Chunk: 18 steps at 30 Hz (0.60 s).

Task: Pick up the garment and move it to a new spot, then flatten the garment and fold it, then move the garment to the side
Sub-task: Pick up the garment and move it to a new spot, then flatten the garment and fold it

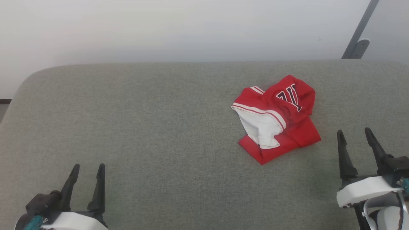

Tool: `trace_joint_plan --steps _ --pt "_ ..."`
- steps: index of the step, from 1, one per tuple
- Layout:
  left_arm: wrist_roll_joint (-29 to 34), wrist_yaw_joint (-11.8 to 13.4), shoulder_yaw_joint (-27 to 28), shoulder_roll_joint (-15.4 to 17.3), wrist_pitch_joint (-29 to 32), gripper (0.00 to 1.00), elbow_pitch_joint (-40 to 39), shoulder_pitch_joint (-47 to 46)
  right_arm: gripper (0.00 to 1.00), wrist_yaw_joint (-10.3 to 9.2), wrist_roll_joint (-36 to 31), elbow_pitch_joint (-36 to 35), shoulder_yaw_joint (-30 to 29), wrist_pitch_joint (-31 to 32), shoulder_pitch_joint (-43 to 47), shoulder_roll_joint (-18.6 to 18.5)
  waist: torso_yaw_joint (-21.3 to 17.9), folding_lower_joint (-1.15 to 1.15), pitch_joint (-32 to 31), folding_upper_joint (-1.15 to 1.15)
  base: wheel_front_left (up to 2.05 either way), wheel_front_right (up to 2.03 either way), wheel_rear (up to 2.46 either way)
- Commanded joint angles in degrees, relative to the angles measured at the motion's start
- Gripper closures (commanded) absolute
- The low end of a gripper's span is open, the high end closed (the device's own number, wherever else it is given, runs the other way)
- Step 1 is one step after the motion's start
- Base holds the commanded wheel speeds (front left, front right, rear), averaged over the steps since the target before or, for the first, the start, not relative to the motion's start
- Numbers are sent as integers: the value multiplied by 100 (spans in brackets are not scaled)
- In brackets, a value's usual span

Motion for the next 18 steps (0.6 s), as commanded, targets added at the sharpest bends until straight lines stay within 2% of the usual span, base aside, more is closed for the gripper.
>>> trace_joint_plan --steps 1,13,16,18 --pt "78 -28 54 -43 -28 0 4 66 0 -2 36 12 19 -18 -23 -2 -15 0 9 0 0 0 0" --pt "187 -63 119 -193 -28 0 19 43 0 -1 63 25 81 -18 -77 10 -71 0 56 0 0 0 0" --pt "68 -64 -114 -184 -28 0 -30 -177 0 -1 69 27 110 -18 -152 39 -111 0 138 0 0 0 0" --pt "-6 -65 -425 -21 -28 0 -7 -461 0 -1 80 12 114 -18 -209 65 -140 0 235 0 0 0 0"
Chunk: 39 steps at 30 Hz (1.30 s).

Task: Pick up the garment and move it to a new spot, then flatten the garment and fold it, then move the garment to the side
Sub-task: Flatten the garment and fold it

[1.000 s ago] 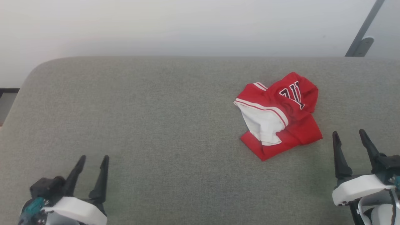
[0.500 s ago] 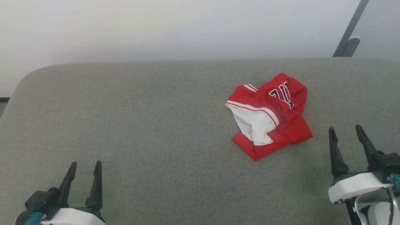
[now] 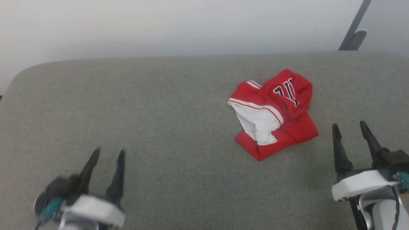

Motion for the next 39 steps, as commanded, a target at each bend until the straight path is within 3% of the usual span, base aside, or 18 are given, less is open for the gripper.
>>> trace_joint_plan --steps 1,6,13,18,22,29,34,39 --pt "-93 -18 -262 174 -26 0 20 -347 0 0 38 -10 12 -18 -97 34 -53 0 118 0 0 0 0" --pt "-646 -19 -1280 796 562 0 160 -1767 0 0 63 -138 74 -17 -412 147 -325 0 558 0 0 0 0" --pt "-2121 -15 -2837 1472 2962 0 428 -3769 0 0 117 -196 110 -18 -769 345 -876 0 1227 0 0 0 0" --pt "-3661 -15 -3358 1448 4970 0 750 -4727 0 0 220 -194 77 -18 -861 433 -1226 0 1491 0 0 0 0" --pt "-4422 113 -3468 1228 6409 0 1265 -5261 0 0 424 -165 165 -18 -943 445 -1477 0 1646 0 0 0 0" --pt "-4649 436 -3530 1032 7224 0 1831 -5804 0 0 721 -161 323 -18 -1070 443 -1874 0 1912 0 0 0 0" --pt "-4595 645 -3497 982 7309 0 2253 -6044 0 0 846 -166 394 -17 -1105 443 -2099 0 2078 0 0 0 0" --pt "-4499 641 -3609 943 7282 0 2670 -6073 0 0 917 -147 421 -18 -1134 443 -2177 0 2184 0 0 0 0"
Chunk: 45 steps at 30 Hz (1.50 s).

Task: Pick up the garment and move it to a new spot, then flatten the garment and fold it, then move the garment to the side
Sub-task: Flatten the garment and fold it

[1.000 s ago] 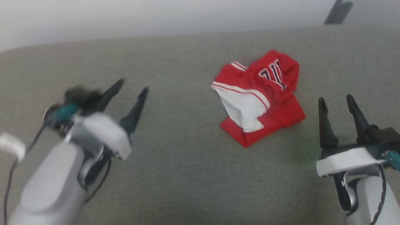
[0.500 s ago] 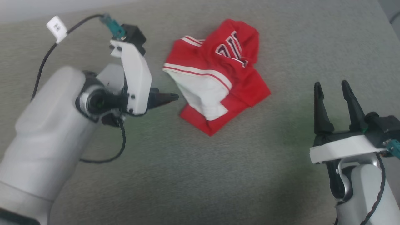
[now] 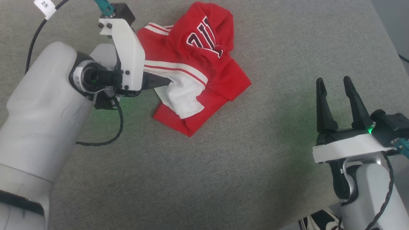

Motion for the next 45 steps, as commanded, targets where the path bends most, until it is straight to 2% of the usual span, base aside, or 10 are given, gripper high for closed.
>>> trace_joint_plan --steps 1,3,4,12,24,31,34,36,37,45 --pt "64 -33 -79 18 -25 0 147 110 0 0 32 15 10 -18 -83 24 -24 0 34 0 0 0 0" --pt "27 -88 -41 -13 -106 72 258 105 0 0 23 17 -3 -18 -99 23 -20 0 53 0 0 0 0" --pt "21 -123 -38 -23 -133 100 305 83 0 0 17 20 -16 -18 -110 23 -5 0 56 0 0 0 0" --pt "292 -420 -54 413 -297 100 403 -351 0 0 -122 12 -84 -18 -66 23 303 0 -90 0 0 0 0" --pt "1615 -544 -668 2181 -377 100 493 -652 0 -1 -196 7 -1 -18 11 18 503 0 -202 0 0 0 0" --pt "1698 -422 -588 2263 -950 100 747 -433 0 -1 -334 -17 -87 -18 56 19 512 0 -201 0 0 0 0" --pt "1580 -454 -504 2092 -1361 100 807 -352 0 -1 -446 -33 -123 -18 78 18 585 0 -233 0 0 0 0" --pt "1499 -473 -433 1999 -1651 44 852 -264 0 0 -554 -52 -123 -18 70 19 665 0 -282 0 0 0 0" --pt "1462 -496 -415 1956 -1803 0 864 -221 0 -1 -615 -56 -122 -18 57 19 713 0 -317 0 0 0 0" --pt "1279 -540 -108 1475 -3952 0 687 575 0 0 -942 405 248 -13 -166 -442 1376 0 -716 0 0 0 0"
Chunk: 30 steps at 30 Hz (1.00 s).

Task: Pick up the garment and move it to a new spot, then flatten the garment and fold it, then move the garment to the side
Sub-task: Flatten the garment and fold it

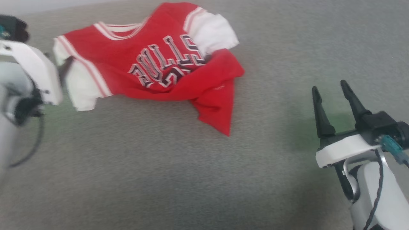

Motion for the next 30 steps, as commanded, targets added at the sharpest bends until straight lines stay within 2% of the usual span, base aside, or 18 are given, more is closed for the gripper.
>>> trace_joint_plan --steps 1,7,11,14,19,22,24,27,30 --pt "-86 -2 84 -145 -447 0 -101 232 0 0 20 170 145 57 -139 -147 371 0 -212 0 0 0 0" --pt "-11 90 225 -761 -2332 0 -477 1180 0 -1 447 581 917 998 -753 -1011 1147 0 -350 0 0 0 0" --pt "149 312 268 -1120 -3264 0 -679 1712 0 -1 970 587 1464 1784 -1273 -1635 1664 0 -309 0 0 0 0" --pt "461 530 450 -1405 -3438 0 -999 2044 0 -1 1378 617 1895 2429 -1703 -2162 2014 0 -236 0 0 0 0" --pt "1651 877 1447 -1924 -3445 0 -2367 2927 0 -2 2252 733 2460 3422 -2541 -2849 2442 0 -73 0 0 0 0" --pt "2332 827 1977 -2299 -3447 0 -3050 3416 0 -2 2737 910 2741 3999 -2957 -3171 2643 0 33 0 0 0 0" --pt "2709 708 2242 -2539 -3448 0 -3371 3698 0 -2 3048 1047 2907 4423 -3188 -3391 2779 0 116 0 0 0 0" --pt "3121 464 2585 -2870 -3447 0 -3655 3976 0 -1 3507 1248 3041 5023 -3453 -3669 2952 0 252 0 0 0 0" --pt "3305 315 2754 -3064 -3449 0 -3733 4073 0 -1 3740 1378 3119 5387 -3568 -3837 3051 0 362 0 0 0 0"
